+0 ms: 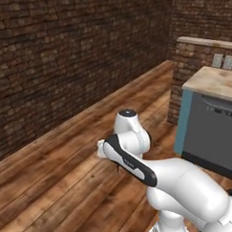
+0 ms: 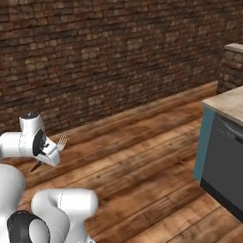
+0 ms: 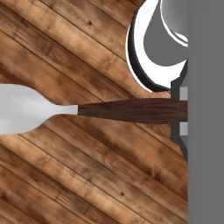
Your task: Take the fork and place it on the left side of the plate. Then take the spoon and place it on the right side of the plate. Make sure they're directly next to the plate.
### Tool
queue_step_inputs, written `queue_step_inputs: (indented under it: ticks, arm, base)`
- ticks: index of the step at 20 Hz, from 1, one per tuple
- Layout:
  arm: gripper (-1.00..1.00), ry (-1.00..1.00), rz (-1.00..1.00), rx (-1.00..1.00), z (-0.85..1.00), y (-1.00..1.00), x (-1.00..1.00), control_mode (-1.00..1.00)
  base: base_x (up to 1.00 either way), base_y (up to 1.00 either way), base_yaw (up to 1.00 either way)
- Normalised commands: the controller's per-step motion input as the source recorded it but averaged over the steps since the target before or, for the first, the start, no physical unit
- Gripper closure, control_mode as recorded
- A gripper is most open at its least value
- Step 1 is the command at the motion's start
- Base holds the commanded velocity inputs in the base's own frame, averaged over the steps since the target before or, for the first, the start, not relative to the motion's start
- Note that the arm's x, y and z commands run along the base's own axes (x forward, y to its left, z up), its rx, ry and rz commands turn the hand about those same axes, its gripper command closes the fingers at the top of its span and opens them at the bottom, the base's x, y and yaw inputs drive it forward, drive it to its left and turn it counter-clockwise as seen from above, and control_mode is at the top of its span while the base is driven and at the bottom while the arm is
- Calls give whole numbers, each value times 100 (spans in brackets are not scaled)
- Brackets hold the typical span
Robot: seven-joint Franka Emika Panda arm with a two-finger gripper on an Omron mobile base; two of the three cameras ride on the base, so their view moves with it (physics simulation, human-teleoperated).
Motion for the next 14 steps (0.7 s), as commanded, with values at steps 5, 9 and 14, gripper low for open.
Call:
queue_step_inputs:
  ticks: [5, 9, 14]
  arm:
    - [100, 0, 0, 0, 0, 0, 0, 100]
    - [100, 0, 0, 0, 0, 0, 0, 100]
    - [100, 0, 0, 0, 0, 0, 0, 100]
  base:
    - [100, 0, 0]
    - [100, 0, 0]
    - [100, 0, 0]
